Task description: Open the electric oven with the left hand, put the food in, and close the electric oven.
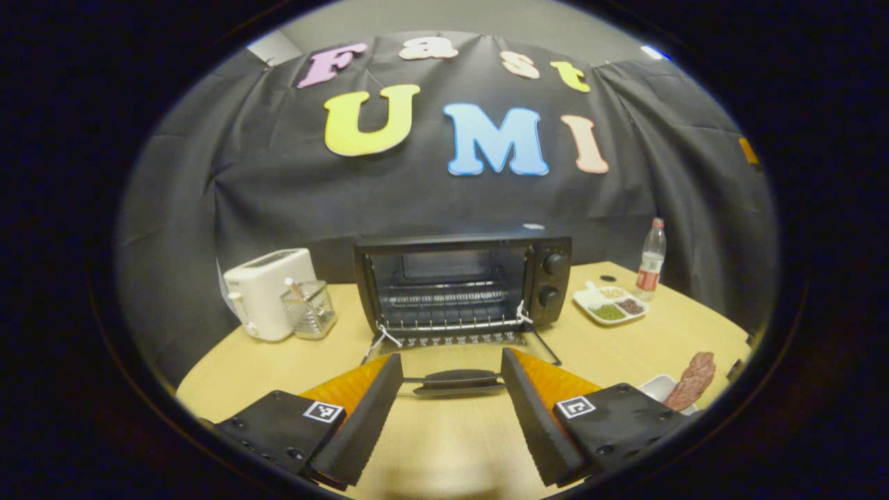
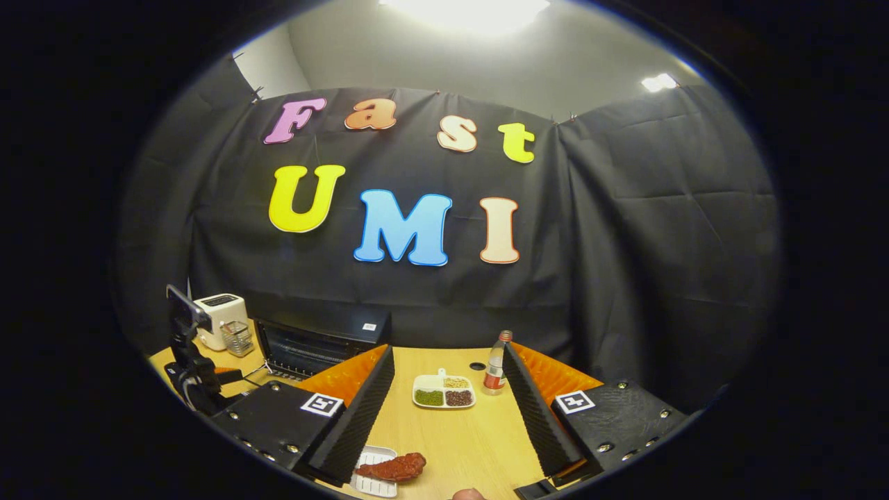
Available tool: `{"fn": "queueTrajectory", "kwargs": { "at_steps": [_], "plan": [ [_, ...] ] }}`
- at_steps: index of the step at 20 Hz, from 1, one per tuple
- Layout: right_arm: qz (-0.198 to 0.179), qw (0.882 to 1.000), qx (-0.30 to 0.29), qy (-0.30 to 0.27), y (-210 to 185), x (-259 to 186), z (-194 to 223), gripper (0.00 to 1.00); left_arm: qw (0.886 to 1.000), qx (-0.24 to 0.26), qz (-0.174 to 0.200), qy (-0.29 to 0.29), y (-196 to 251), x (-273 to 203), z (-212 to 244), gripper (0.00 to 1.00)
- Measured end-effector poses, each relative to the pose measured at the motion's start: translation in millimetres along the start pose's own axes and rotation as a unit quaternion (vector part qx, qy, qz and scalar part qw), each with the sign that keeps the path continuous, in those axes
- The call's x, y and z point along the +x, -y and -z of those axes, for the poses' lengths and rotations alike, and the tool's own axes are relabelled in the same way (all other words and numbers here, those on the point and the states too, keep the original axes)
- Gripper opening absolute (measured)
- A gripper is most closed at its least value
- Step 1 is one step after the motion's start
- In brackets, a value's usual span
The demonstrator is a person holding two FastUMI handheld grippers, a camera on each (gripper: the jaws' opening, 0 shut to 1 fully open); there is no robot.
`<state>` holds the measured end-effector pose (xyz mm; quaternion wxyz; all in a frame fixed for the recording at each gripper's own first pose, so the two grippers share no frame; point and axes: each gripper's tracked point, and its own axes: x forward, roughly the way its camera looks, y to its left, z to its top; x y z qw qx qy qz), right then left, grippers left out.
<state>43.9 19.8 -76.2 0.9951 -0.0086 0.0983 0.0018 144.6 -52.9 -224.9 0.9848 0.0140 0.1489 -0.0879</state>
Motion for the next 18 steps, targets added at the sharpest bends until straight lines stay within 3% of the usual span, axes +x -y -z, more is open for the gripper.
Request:
{"fn": "queueTrajectory", "kwargs": {
  "at_steps": [2, 4, 5, 7, 8, 11, 12, 13, 14, 17, 18],
  "plan": [
    [-0.016, 1.000, 0.015, -0.022, 0, 4, 17, 0.95, 0.999, -0.014, -0.010, 0.028, -8, -25, -31, 0.95],
    [-0.028, 0.998, 0.030, -0.046, 1, 8, 34, 0.95, 0.998, -0.022, -0.025, 0.055, -19, -50, -60, 0.95],
    [-0.033, 0.997, 0.038, -0.057, 2, 10, 42, 0.95, 0.997, -0.025, -0.033, 0.067, -25, -62, -74, 1.00],
    [-0.045, 0.995, 0.056, -0.073, 2, 13, 57, 0.95, 0.994, -0.030, -0.047, 0.089, -34, -85, -98, 0.91],
    [-0.050, 0.993, 0.064, -0.083, 3, 15, 68, 0.95, 0.993, -0.029, -0.053, 0.098, -36, -96, -107, 0.99],
    [-0.060, 0.987, 0.083, -0.121, 6, 19, 104, 0.96, 0.989, -0.033, -0.063, 0.133, -43, -129, -145, 0.99],
    [-0.063, 0.985, 0.087, -0.132, 7, 20, 116, 0.96, 0.987, -0.034, -0.068, 0.143, -44, -139, -152, 0.95],
    [-0.066, 0.983, 0.093, -0.147, 6, 21, 130, 0.97, 0.985, -0.032, -0.072, 0.151, -46, -147, -160, 1.00],
    [-0.070, 0.979, 0.101, -0.162, 6, 23, 142, 0.97, 0.984, -0.028, -0.078, 0.159, -48, -156, -166, 0.95],
    [-0.083, 0.966, 0.132, -0.207, 2, 23, 177, 0.96, 0.982, -0.014, -0.091, 0.168, -54, -177, -171, 0.95],
    [-0.087, 0.960, 0.148, -0.219, -1, 22, 186, 0.96, 0.981, -0.012, -0.097, 0.166, -56, -183, -169, 0.99]
  ]
}}
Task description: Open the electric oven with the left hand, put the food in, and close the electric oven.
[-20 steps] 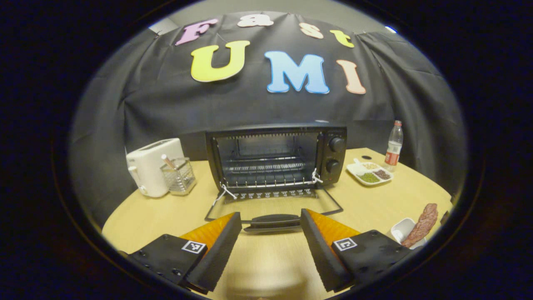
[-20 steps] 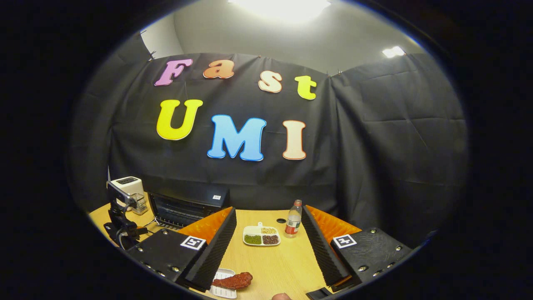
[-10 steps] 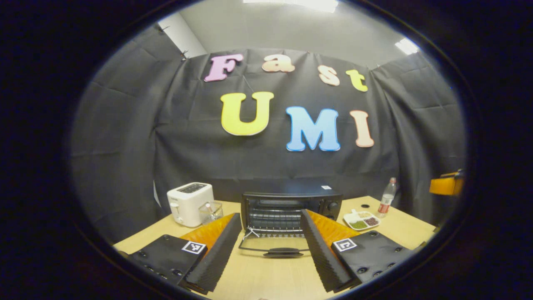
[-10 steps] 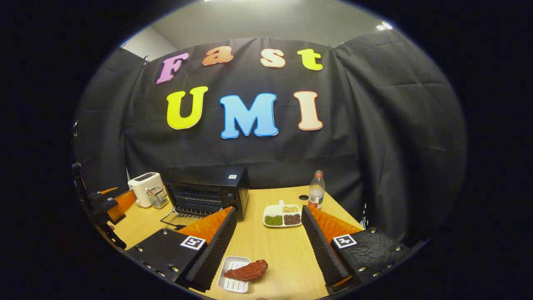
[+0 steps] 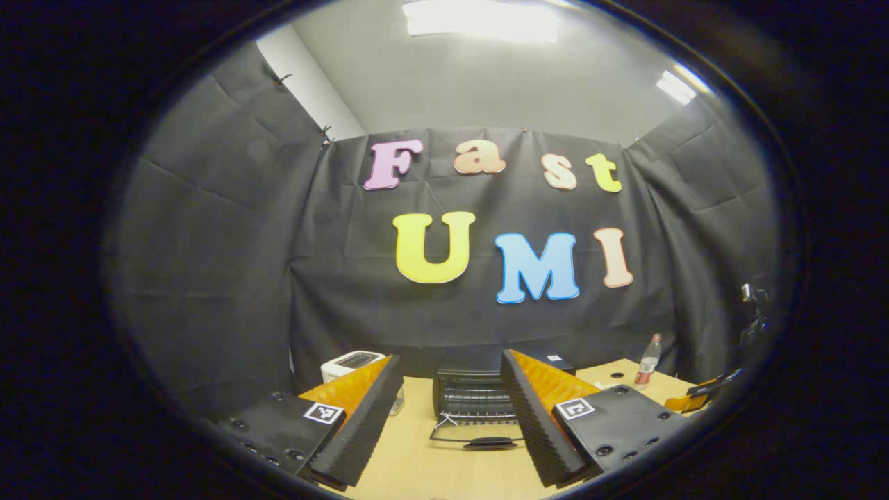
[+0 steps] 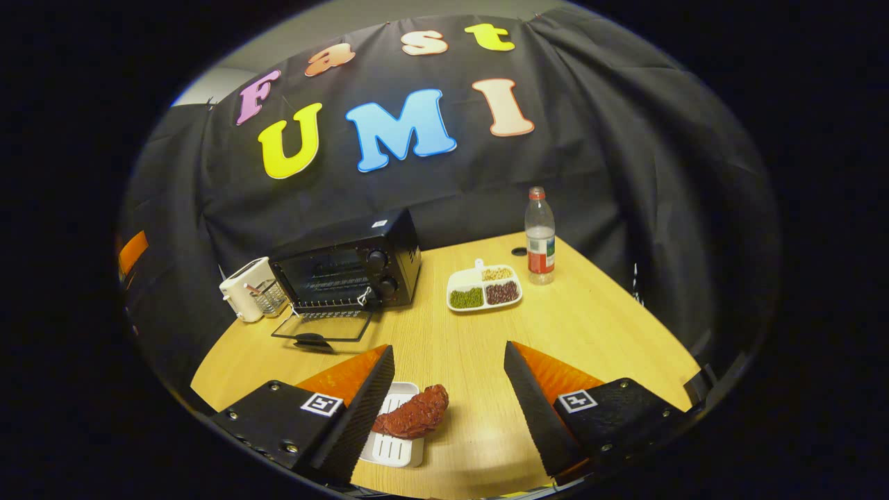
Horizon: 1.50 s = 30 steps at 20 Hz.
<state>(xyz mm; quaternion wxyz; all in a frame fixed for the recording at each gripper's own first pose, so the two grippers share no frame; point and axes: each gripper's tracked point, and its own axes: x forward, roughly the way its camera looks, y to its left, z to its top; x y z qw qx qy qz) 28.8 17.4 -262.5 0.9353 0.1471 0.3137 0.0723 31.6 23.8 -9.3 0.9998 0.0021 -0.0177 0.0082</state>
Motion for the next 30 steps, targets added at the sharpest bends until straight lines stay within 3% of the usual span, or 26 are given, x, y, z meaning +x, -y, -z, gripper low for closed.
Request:
{"fn": "queueTrajectory", "kwargs": {
  "at_steps": [4, 6, 12, 15, 19, 20, 21, 22, 23, 24, 25, 27, 28, 30],
  "plan": [
    [-0.022, 0.997, 0.059, -0.051, -3, 16, 32, 0.97, 1.000, 0.002, -0.021, -0.007, -9, -18, 0, 0.95],
    [-0.034, 0.993, 0.087, -0.078, -9, 25, 47, 0.97, 1.000, 0.001, -0.028, -0.010, -12, -26, 1, 0.99],
    [-0.072, 0.973, 0.164, -0.147, -20, 33, 84, 0.96, 0.999, 0.012, -0.046, -0.023, -17, -46, 8, 0.99],
    [-0.078, 0.958, 0.216, -0.172, -25, 41, 90, 0.66, 0.998, 0.013, -0.054, -0.026, -20, -56, 7, 0.99],
    [-0.098, 0.951, 0.217, -0.195, -34, 37, 94, 0.65, 0.997, 0.010, -0.067, -0.029, -23, -65, 8, 0.99],
    [-0.093, 0.951, 0.223, -0.191, -38, 44, 94, 0.56, 0.997, 0.007, -0.070, -0.030, -23, -66, 8, 0.99],
    [-0.104, 0.950, 0.224, -0.192, -36, 38, 91, 0.29, 0.997, 0.004, -0.072, -0.029, -23, -68, 6, 0.99],
    [-0.111, 0.949, 0.227, -0.189, -37, 46, 92, 0.28, 0.997, 0.002, -0.075, -0.029, -24, -70, 5, 0.99],
    [-0.114, 0.946, 0.241, -0.186, -36, 31, 85, 0.16, 0.997, 0.001, -0.077, -0.029, -24, -72, 6, 0.99],
    [-0.117, 0.943, 0.253, -0.180, -46, 46, 86, 0.18, 0.997, 0.001, -0.077, -0.029, -22, -72, 6, 0.99],
    [-0.118, 0.945, 0.250, -0.174, -38, 35, 76, 0.10, 0.996, 0.001, -0.079, -0.029, -21, -73, 7, 0.99],
    [-0.125, 0.948, 0.234, -0.173, -47, 37, 73, 0.10, 0.997, 0.002, -0.077, -0.028, -19, -76, 8, 0.99],
    [-0.129, 0.949, 0.231, -0.173, -50, 34, 69, 0.10, 0.997, 0.003, -0.075, -0.027, -17, -75, 8, 0.95],
    [-0.133, 0.948, 0.234, -0.168, -56, 30, 56, 0.10, 0.997, 0.003, -0.068, -0.026, -14, -69, 9, 0.99]
  ]
}}
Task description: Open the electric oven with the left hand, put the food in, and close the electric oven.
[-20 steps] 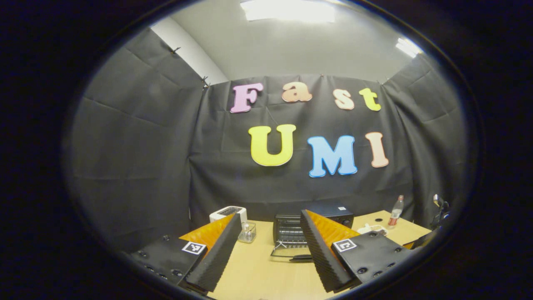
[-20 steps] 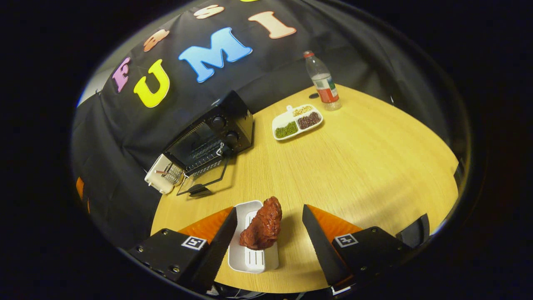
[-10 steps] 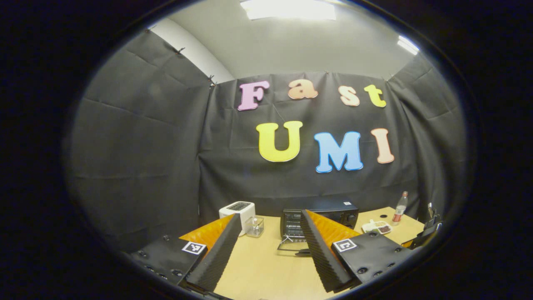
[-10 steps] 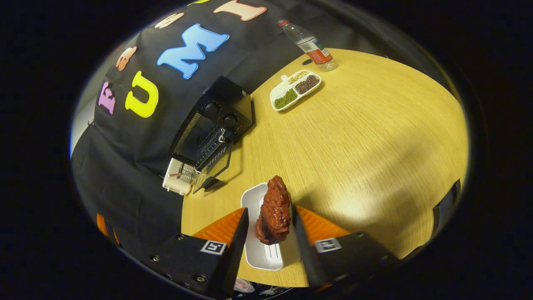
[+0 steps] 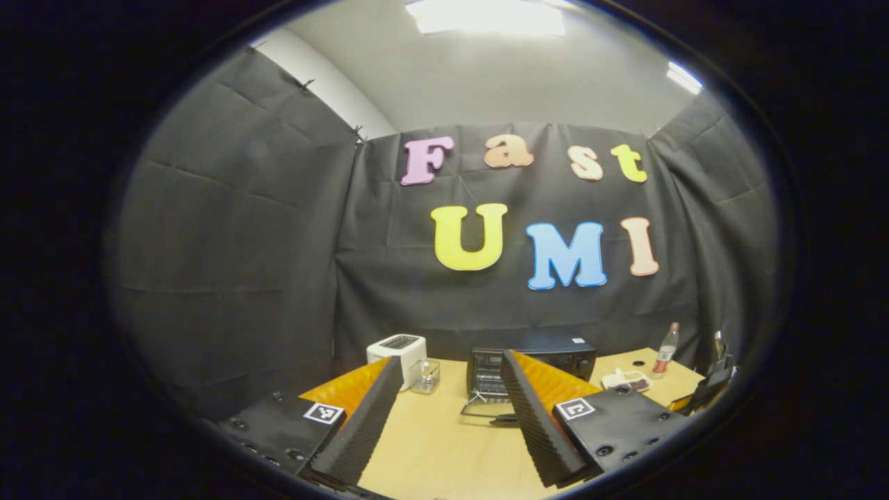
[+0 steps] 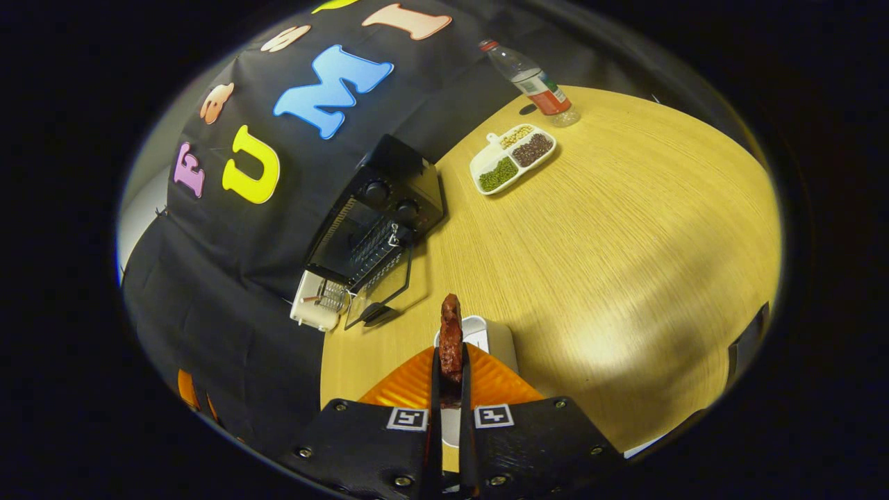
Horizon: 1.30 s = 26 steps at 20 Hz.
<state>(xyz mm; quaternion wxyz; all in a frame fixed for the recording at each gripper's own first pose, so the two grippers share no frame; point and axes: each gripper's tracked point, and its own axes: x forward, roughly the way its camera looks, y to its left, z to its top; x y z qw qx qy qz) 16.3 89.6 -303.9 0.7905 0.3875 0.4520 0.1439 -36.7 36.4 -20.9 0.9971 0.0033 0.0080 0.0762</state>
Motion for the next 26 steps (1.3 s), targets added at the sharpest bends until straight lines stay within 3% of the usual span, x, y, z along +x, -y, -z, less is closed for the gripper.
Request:
{"fn": "queueTrajectory", "kwargs": {
  "at_steps": [6, 7, 8, 12, 18, 20, 21, 24, 26],
  "plan": [
    [-0.040, 0.999, -0.002, 0.034, -61, -3, -28, 0.10, 0.999, -0.019, 0.025, 0.005, 3, 39, -1, 1.00],
    [-0.045, 0.998, -0.003, 0.039, -72, 1, -33, 0.10, 0.999, -0.019, 0.027, 0.004, 0, 46, -1, 0.90],
    [-0.052, 0.998, -0.001, 0.043, -83, 6, -37, 0.10, 0.999, -0.019, 0.031, 0.003, -2, 52, 2, 1.00],
    [-0.073, 0.996, 0.006, 0.059, -121, 30, -47, 0.10, 0.999, -0.016, 0.030, -0.003, -18, 72, 7, 1.00],
    [-0.086, 0.994, 0.021, 0.068, -155, 81, -54, 0.10, 1.000, -0.008, 0.017, -0.011, -52, 91, 13, 0.95],
    [-0.085, 0.993, 0.026, 0.073, -163, 98, -58, 0.10, 1.000, -0.007, 0.013, -0.020, -60, 96, 20, 0.99],
    [-0.086, 0.993, 0.031, 0.076, -166, 106, -61, 0.10, 1.000, -0.008, 0.012, -0.023, -63, 99, 22, 0.90],
    [-0.089, 0.992, 0.039, 0.082, -176, 131, -66, 0.10, 0.999, -0.006, 0.007, -0.032, -74, 106, 28, 1.00],
    [-0.088, 0.992, 0.039, 0.084, -181, 148, -68, 0.10, 0.999, -0.008, 0.005, -0.037, -80, 107, 31, 0.95]
  ]
}}
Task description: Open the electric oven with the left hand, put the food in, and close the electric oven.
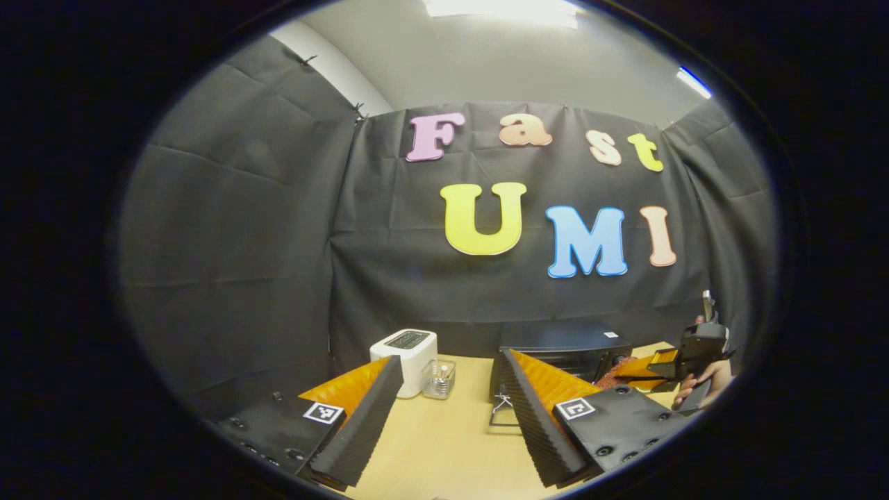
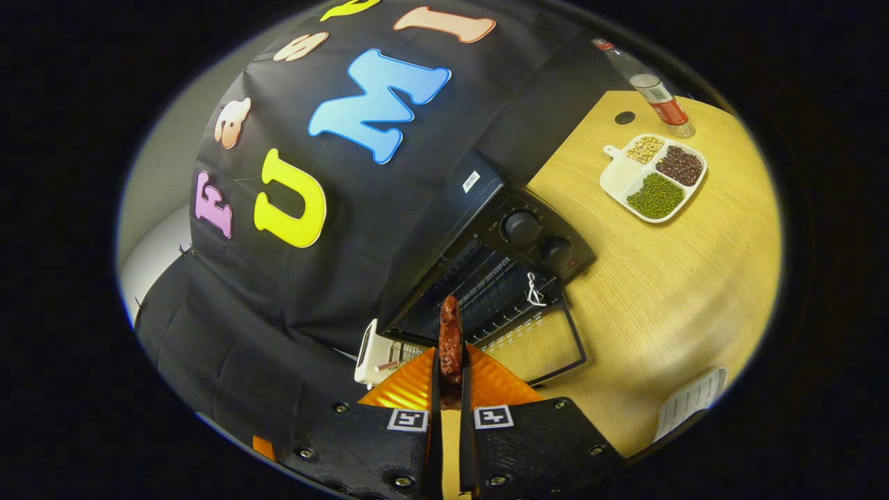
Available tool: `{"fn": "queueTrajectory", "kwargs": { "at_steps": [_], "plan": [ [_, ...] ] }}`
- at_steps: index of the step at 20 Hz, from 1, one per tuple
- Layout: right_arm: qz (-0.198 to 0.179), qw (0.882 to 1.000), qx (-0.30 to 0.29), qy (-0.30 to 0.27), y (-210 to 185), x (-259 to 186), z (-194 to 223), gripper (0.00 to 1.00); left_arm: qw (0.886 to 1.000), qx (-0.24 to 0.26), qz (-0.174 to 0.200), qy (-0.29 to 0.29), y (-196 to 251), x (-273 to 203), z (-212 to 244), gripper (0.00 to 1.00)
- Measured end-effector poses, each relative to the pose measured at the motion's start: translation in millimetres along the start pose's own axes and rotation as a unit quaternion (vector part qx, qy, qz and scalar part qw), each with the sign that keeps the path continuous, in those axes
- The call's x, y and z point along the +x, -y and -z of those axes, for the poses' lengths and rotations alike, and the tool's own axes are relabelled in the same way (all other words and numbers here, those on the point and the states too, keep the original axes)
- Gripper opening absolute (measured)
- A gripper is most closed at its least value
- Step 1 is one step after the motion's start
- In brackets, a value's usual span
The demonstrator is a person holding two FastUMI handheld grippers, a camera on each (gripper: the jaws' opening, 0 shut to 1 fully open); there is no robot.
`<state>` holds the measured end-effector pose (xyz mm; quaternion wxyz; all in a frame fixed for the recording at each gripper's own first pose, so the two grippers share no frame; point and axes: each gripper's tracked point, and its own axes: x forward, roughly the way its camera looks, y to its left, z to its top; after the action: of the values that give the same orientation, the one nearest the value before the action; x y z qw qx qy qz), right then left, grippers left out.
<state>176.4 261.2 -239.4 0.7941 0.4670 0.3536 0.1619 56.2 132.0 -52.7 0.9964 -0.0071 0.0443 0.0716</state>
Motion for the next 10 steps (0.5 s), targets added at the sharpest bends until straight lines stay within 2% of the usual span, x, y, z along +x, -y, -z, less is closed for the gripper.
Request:
{"fn": "queueTrajectory", "kwargs": {
  "at_steps": [5, 7, 10],
  "plan": [
    [0.002, 1.000, 0.003, 0.011, -2, 48, 7, 0.10, 1.000, 0.004, -0.002, -0.015, -13, 7, 10, 0.90],
    [-0.001, 1.000, 0.009, 0.015, -3, 67, 9, 0.10, 1.000, -0.002, -0.005, -0.020, -19, 9, 13, 1.00],
    [0.014, 1.000, 0.006, 0.021, 2, 94, 11, 0.10, 1.000, 0.002, -0.014, -0.026, -32, 8, 19, 1.00]
  ]
}}
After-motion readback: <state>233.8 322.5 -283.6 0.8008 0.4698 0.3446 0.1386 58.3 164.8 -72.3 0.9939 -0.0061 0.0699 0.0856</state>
